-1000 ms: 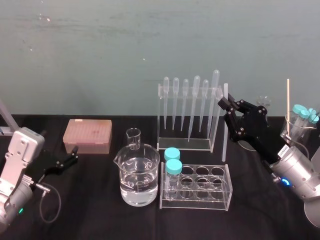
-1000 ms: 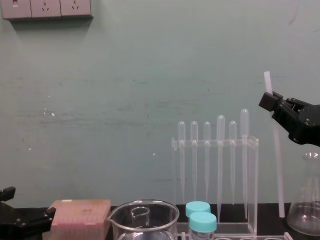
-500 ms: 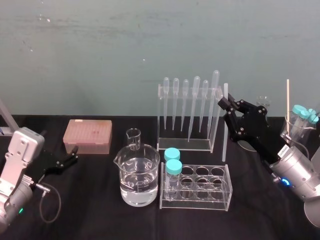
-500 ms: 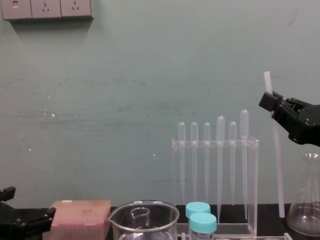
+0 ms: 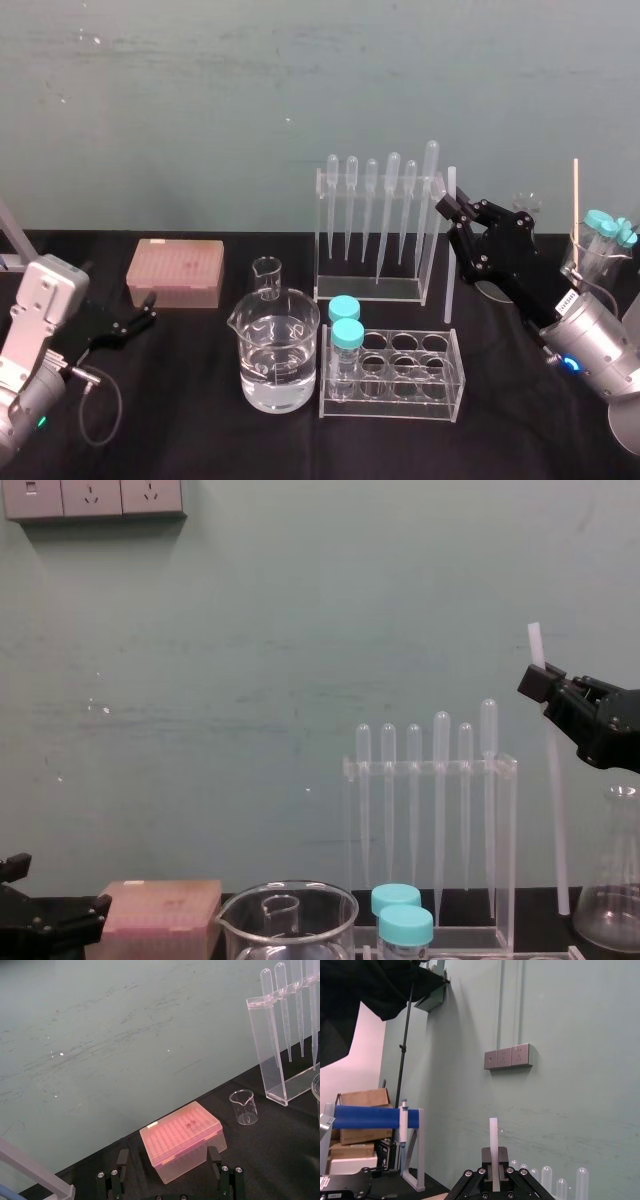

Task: Pick up the stirring rod with one hand, then place it down.

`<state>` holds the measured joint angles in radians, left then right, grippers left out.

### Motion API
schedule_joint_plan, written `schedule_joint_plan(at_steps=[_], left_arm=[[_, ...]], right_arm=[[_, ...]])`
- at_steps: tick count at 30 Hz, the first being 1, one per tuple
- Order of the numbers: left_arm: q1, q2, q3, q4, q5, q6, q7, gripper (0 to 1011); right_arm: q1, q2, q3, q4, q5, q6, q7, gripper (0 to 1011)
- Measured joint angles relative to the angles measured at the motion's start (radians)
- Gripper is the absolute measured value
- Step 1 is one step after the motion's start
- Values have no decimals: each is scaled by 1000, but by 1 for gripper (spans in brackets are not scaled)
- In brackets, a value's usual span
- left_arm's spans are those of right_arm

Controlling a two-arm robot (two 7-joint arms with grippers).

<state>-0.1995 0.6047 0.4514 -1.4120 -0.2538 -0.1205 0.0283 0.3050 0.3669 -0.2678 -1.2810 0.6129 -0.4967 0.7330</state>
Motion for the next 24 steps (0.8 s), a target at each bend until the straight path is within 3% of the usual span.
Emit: schedule_joint_plan(at_steps=[24], left_arm=[[0,0,0,0,0,0,0,1000]], right_arm=[[0,0,0,0,0,0,0,66]])
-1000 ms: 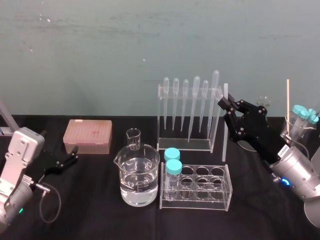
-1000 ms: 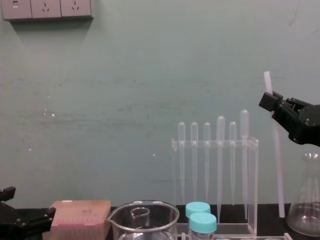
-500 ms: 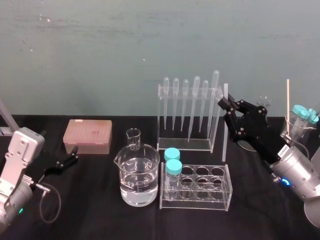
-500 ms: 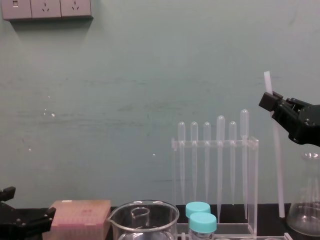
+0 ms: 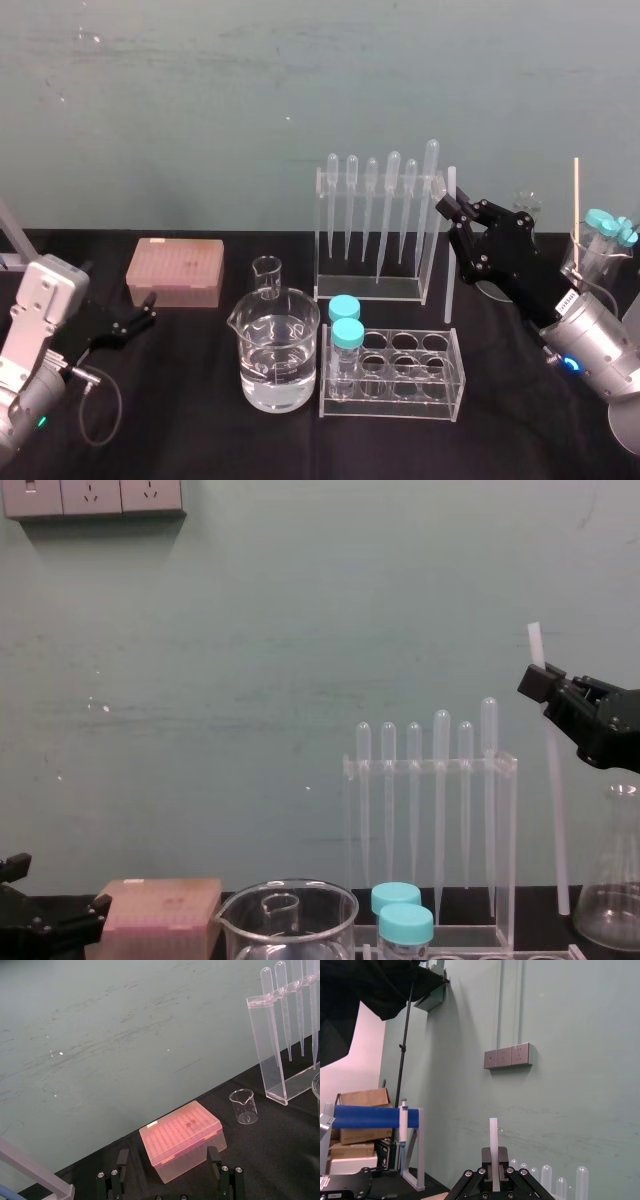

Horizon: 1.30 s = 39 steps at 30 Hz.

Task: Pick up the stirring rod with one hand, then place it down.

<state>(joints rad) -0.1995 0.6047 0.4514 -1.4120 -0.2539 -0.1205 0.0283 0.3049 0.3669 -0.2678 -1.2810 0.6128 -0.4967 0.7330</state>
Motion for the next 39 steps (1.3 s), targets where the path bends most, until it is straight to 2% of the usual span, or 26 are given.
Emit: schedule_joint_plan(at_steps=[6,17,21,39], left_arm=[[0,0,0,0,0,0,0,1000],[0,0,0,0,0,0,0,1000],[0,0,0,0,0,0,0,1000],[0,0,0,0,0,0,0,1000]], right_arm=[[-1,1,1,-2,-3,6,-1,66],[-32,33,-3,-62,-7,71,3,66],[-40,42,-12,-64,-5,84,13,67],[-3,41,-66,36,16,111,78,66]])
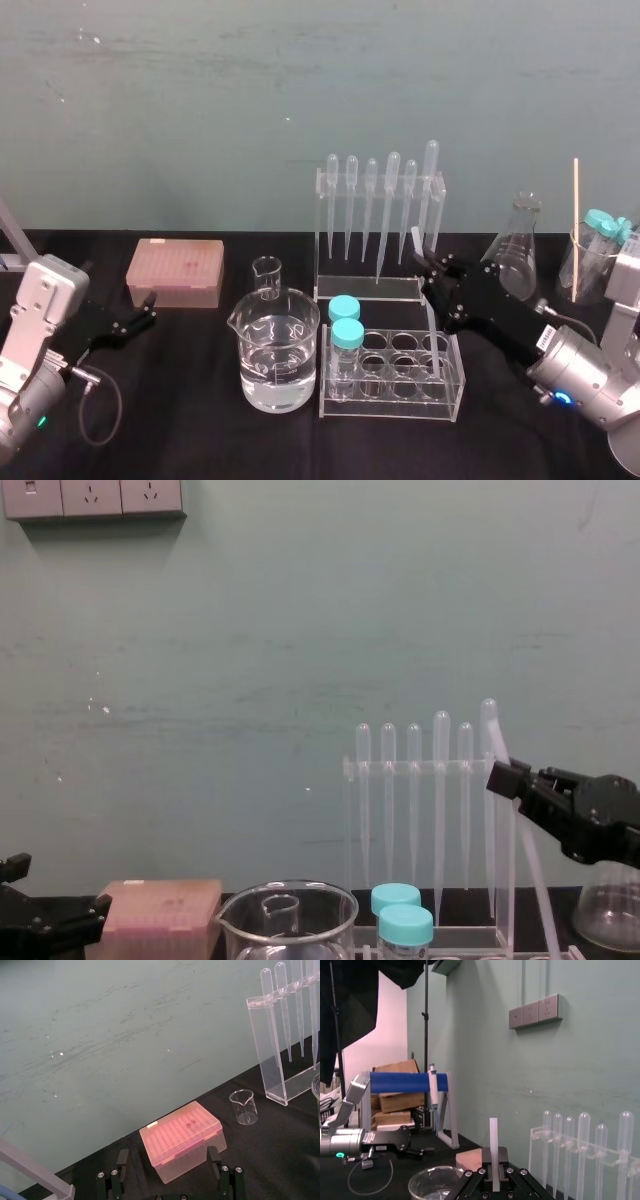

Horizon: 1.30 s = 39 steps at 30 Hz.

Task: Pick up the stirring rod with one hand, then place it down.

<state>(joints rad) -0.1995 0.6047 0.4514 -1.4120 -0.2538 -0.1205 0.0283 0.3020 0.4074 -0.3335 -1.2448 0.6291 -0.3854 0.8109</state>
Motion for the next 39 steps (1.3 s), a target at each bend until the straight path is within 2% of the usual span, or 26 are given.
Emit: schedule_joint_plan(at_steps=[15,19,36,38,39], left_arm=[[0,0,0,0,0,0,0,1000],[0,0,0,0,0,0,0,1000],[0,0,0,0,0,0,0,1000],[0,0,0,0,0,0,0,1000],[0,0,0,0,0,0,0,1000]], right_arm=[[49,-14,-37,107,-25,16,11,66],[56,-15,-44,116,-36,30,1,66],[54,-14,-40,112,-33,26,1,66],[54,-14,-40,112,-33,25,1,92],[53,-14,-40,112,-33,25,1,145]])
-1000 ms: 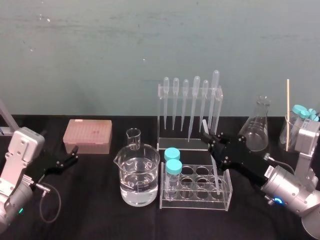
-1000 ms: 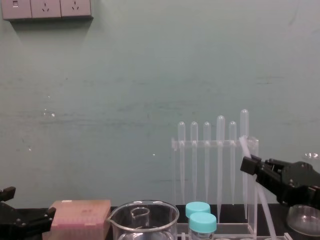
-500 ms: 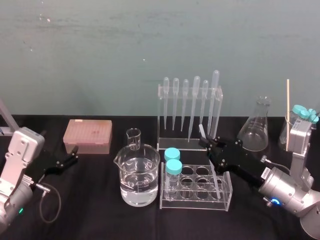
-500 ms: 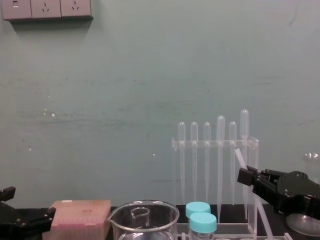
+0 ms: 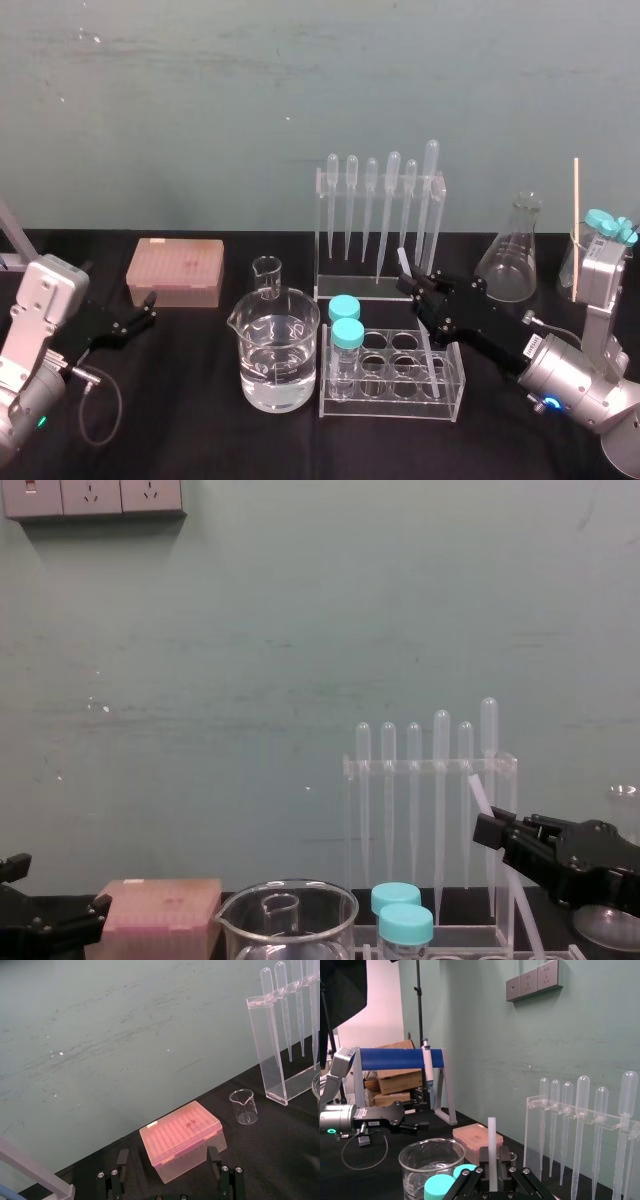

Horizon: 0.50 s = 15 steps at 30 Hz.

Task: Pick up the stirring rod with one hand, then place it down.

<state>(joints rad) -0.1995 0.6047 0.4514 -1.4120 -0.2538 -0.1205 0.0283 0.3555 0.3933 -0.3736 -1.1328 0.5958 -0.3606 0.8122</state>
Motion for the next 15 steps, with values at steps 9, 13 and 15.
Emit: schedule_joint_plan(at_steps=[9,13,15], left_arm=[[0,0,0,0,0,0,0,1000],[0,0,0,0,0,0,0,1000],[0,0,0,0,0,0,0,1000]], right_arm=[[-1,0,1,-1,1,-2,0,398],[-1,0,1,-1,1,-2,0,521],[-1,0,1,-2,1,-2,0,602]])
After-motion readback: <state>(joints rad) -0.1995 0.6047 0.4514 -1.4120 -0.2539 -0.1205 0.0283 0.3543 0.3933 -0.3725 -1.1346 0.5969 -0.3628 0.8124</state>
